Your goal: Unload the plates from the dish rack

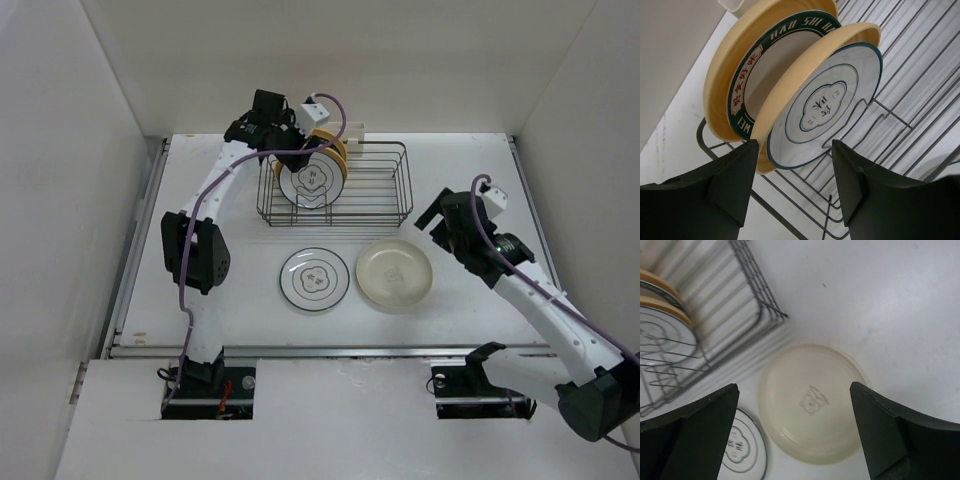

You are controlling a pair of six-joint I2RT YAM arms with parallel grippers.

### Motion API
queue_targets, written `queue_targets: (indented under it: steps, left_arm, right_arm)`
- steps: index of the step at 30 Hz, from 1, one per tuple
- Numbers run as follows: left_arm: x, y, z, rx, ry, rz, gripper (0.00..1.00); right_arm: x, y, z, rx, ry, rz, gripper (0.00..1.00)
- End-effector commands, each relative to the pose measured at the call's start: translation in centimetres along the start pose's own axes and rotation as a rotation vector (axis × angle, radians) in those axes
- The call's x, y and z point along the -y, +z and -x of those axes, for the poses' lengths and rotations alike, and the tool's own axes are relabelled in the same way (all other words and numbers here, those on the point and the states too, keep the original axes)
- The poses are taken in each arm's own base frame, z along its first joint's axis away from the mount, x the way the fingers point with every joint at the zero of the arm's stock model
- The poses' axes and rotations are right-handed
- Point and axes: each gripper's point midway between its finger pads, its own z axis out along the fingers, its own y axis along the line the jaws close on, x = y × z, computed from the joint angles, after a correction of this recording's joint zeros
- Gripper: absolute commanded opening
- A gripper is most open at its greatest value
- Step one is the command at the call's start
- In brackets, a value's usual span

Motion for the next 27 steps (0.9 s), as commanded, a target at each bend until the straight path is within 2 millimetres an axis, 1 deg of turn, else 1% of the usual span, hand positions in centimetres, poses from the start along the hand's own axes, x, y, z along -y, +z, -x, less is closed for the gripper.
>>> queue_targets:
  steps: [1,2,3,4,5,6,7,8,9,10,11,12,13,14,15,16,17,18,19,21,22,23,24,25,27]
  left_arm:
    - [0.0,0.1,1.8,0.045,0.066,0.011,0.56]
    - [-0.1,0.1,1.8,0.045,0.075,0.011,0.52]
    - [0.4,0.7,1.7,0.039,0.078,-0.001,0.51]
    - [0.6,0.7,1.7,0.043,0.078,-0.009,0.51]
    - [0.7,0.7,1.5,0.036,0.075,-0.013,0.50]
    - [0.7,1.1,1.2,0.027,0.072,-0.019,0.50]
    - [0.7,1.1,1.2,0.027,0.081,-0.019,0.50]
    - [0.4,1.4,1.0,0.019,0.081,-0.008,0.50]
    - [0.4,1.4,1.0,0.019,0.090,-0.007,0.50]
    - [0.1,1.9,0.3,-0.005,0.086,0.007,0.50]
    - [-0.1,1.9,0.2,-0.010,0.086,0.014,0.51]
    - [-0.2,2.1,0.2,-0.010,0.086,0.015,0.53]
    - [-0.5,1.9,0.6,-0.006,0.089,0.028,0.56]
    - [-0.4,2.4,0.2,-0.015,0.086,0.022,0.59]
    - [-0.4,2.4,0.2,-0.015,0.086,0.022,0.60]
    - [-0.5,2.7,0.1,-0.016,0.085,0.022,0.61]
    - [-0.5,2.7,0.1,-0.016,0.085,0.022,0.61]
    - [-0.4,3.1,-0.3,-0.025,0.083,0.016,0.62]
    - [-0.4,3.1,-0.3,-0.025,0.083,0.016,0.62]
    - [-0.6,3.3,-0.3,-0.030,0.083,0.024,0.65]
    - [-0.5,3.8,-0.8,-0.040,0.079,0.018,0.67]
    - [-0.5,3.8,-0.8,-0.040,0.079,0.018,0.70]
    - [-0.6,4.3,-1.4,-0.056,0.076,0.021,0.71]
    - [-0.6,4.3,-1.4,-0.056,0.076,0.021,0.71]
    - [-0.5,4.6,-1.7,-0.063,0.074,0.016,0.72]
  right_arm:
    - [-4.7,-0.1,4.8,0.161,-0.093,0.124,0.99]
    - [-5.6,0.4,5.3,0.178,-0.157,0.133,0.99]
    - [-7.6,0.3,7.1,0.211,-0.152,0.166,0.99]
    - [-8.2,1.1,7.8,0.219,-0.164,0.146,0.99]
    - [-8.8,3.4,6.8,0.184,-0.202,0.108,0.99]
    - [-9.1,4.4,7.3,0.184,-0.208,0.091,0.99]
    - [-9.4,5.2,7.6,0.182,-0.207,0.077,0.99]
    - [-10.5,6.7,8.4,0.191,-0.186,0.088,0.99]
    - [-11.0,7.4,8.7,0.186,-0.188,0.102,0.99]
    - [-11.4,8.3,9.0,0.179,-0.188,0.115,0.99]
    - [-12.2,8.9,10.1,0.172,-0.167,0.146,0.99]
    - [-12.1,11.0,9.4,0.138,-0.175,0.127,0.99]
    - [-11.9,11.9,9.5,0.122,-0.175,0.117,0.99]
    - [-11.7,12.7,9.6,0.117,-0.174,0.101,0.99]
    - [-11.6,14.1,9.5,0.103,-0.177,0.079,0.99]
    - [-11.2,14.9,9.8,0.103,-0.184,0.063,0.99]
    - [-11.2,15.6,9.5,0.096,-0.202,0.056,0.99]
    - [-10.8,16.3,9.8,0.088,-0.200,0.036,0.99]
    - [-9.9,18.0,8.9,0.060,-0.218,0.001,0.99]
    - [-9.8,19.2,7.8,0.025,-0.237,0.002,0.99]
    - [-10.0,20.0,7.3,0.000,-0.242,0.024,0.98]
    - [-10.5,20.0,7.3,-0.003,-0.248,0.052,0.98]
    - [-10.4,20.6,6.4,-0.023,-0.251,0.061,0.96]
    - [-10.9,20.7,6.2,-0.027,-0.247,0.091,0.96]
    - [-10.6,21.6,5.5,-0.039,-0.261,0.082,0.93]
